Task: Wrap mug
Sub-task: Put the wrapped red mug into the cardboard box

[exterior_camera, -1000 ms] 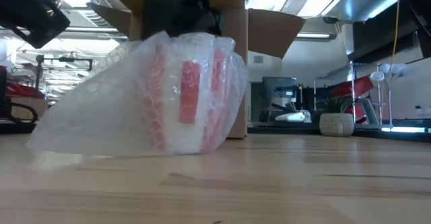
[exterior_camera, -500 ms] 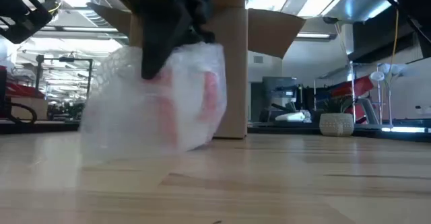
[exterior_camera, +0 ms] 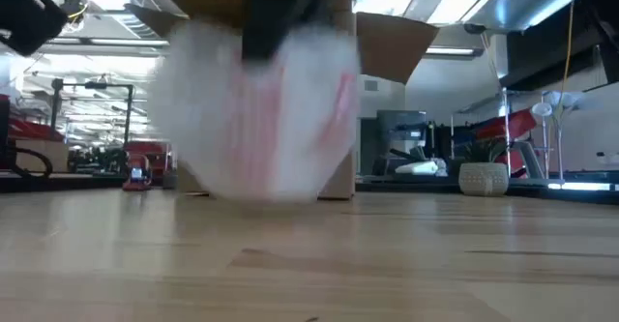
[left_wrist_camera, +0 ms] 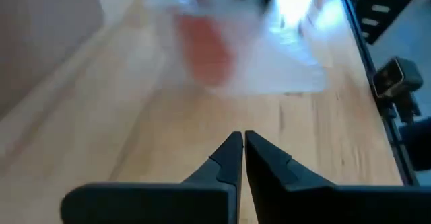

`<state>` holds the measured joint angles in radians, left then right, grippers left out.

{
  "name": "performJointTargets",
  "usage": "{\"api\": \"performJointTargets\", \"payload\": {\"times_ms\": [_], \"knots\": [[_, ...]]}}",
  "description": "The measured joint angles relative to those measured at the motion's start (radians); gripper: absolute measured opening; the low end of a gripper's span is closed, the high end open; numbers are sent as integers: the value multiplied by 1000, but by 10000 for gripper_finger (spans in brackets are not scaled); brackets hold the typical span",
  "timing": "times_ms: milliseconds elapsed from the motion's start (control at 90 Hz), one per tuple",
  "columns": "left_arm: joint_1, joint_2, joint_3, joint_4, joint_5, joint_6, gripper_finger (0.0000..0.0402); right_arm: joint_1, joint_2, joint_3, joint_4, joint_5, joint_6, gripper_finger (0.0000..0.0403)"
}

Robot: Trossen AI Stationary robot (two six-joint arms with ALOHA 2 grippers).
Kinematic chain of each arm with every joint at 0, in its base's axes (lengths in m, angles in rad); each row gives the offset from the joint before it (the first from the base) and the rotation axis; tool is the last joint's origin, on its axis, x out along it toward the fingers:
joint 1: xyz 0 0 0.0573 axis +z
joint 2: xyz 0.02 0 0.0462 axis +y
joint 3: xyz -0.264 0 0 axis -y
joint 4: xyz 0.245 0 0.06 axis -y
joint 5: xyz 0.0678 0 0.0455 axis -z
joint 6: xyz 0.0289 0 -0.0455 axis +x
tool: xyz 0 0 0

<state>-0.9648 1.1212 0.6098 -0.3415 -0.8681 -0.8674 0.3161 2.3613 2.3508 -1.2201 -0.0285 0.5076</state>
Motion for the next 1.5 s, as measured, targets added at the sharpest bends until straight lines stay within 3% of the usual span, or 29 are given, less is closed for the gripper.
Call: {"api": "performJointTargets", "payload": {"times_ms": [189, 389, 533, 633, 733, 889, 1144, 1500], "knots": [[-60, -144, -41, -68, -124, 19, 0, 42, -23, 1, -2, 11, 24, 2], [-139, -351, -187, -66, -277, 23, 0, 81, -38, 3, -33, 0, 55, 1], [-144, -537, -347, 35, -268, 60, 0, 89, -37, 3, -67, -25, 73, 1], [-111, -668, -481, 302, -192, 269, 0, 89, -46, 3, -87, -25, 80, 1], [-33, -780, -604, 586, -47, 543, 0, 88, -65, 3, -103, -25, 95, 1], [147, -908, -600, 524, 162, 719, 0, 81, -111, 5, -104, -25, 125, 1], [480, -1105, -600, 399, 532, 807, 0, 82, -213, 5, -117, -9, 178, 1], [762, -1118, -599, 371, 724, 789, 0, 82, -376, 5, -19, 83, 133, 1]]}}
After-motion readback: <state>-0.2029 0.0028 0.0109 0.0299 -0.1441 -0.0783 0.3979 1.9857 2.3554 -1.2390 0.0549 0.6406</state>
